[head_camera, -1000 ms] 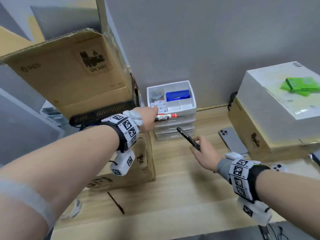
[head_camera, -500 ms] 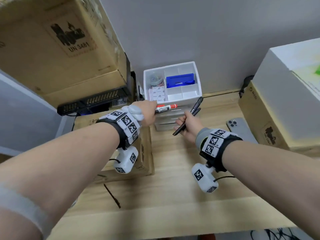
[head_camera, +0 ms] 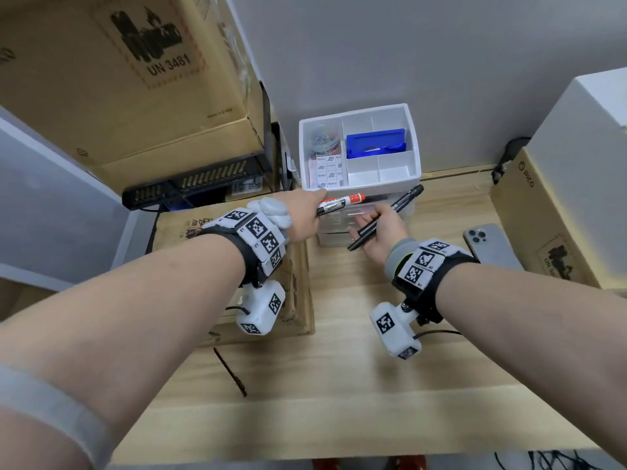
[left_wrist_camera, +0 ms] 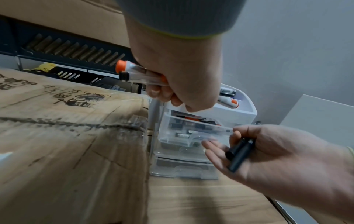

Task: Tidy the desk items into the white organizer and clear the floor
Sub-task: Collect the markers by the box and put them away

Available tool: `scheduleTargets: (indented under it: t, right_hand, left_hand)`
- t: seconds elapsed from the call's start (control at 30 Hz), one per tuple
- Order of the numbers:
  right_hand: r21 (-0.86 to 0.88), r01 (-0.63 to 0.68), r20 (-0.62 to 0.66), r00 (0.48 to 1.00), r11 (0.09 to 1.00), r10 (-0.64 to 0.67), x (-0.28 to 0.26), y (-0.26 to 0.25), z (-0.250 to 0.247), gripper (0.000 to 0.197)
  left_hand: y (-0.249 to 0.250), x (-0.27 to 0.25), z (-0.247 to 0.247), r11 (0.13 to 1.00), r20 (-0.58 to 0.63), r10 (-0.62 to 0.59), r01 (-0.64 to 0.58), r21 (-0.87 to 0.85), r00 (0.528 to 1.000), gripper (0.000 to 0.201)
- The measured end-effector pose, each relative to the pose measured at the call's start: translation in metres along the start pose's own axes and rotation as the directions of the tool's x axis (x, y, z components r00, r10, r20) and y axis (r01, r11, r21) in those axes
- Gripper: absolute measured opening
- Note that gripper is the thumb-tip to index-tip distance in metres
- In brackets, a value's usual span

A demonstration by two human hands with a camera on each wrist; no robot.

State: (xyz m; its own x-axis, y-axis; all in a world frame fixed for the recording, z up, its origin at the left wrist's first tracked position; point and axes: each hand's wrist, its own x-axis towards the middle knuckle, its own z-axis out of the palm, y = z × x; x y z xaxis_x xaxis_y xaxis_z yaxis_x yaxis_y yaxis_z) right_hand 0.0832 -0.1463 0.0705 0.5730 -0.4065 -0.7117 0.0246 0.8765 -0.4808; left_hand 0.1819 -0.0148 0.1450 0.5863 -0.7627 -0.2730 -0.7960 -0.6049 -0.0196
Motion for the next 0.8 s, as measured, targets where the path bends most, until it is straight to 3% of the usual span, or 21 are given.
scheduleTargets:
  t: [0.27,0.37,0.47,0.57,0.67,0.73,0.8]
  right_hand:
    - [-0.130,-0.010,-0.023,1.000,0.992,0.007,-0.035,0.026,-0.047,0.020]
    - [-0.232,0.034,-0.062,0.997,0.972,-0.050,-0.044,0.026,-0.062,0.018]
    - [-0.381,0.153,-0.103,0.973,0.912,-0.207,-0.052,0.013,-0.076,0.017]
    - [-0.526,0.274,-0.060,0.932,0.805,-0.356,-0.059,-0.010,-0.086,0.021]
    - [-0.633,0.405,0.077,0.881,0.660,-0.467,-0.067,-0.033,-0.085,0.025]
    - [-0.692,0.510,0.216,0.821,0.510,-0.528,-0.071,-0.046,-0.079,0.029]
    - [-0.745,0.595,0.366,0.743,0.303,-0.560,-0.070,-0.057,-0.068,0.030]
  left_hand:
    - [0.011,0.004,-0.002,0.999,-0.026,0.034,-0.033,0.043,0.999,0.026]
    - [0.025,0.010,0.001,0.993,-0.044,0.110,-0.108,0.037,0.993,0.026]
    - [0.042,0.023,0.010,0.989,0.009,0.145,-0.145,-0.014,0.989,0.022]
    - [0.059,0.037,0.021,0.987,0.032,0.158,-0.157,-0.031,0.987,0.025]
    - [0.072,0.047,0.033,0.988,0.025,0.155,-0.155,-0.020,0.988,0.031]
    - [0.074,0.050,0.039,0.991,0.018,0.129,-0.128,-0.046,0.992,0.035]
    - [0.072,0.049,0.040,0.991,-0.001,0.116,-0.116,-0.070,0.993,0.040]
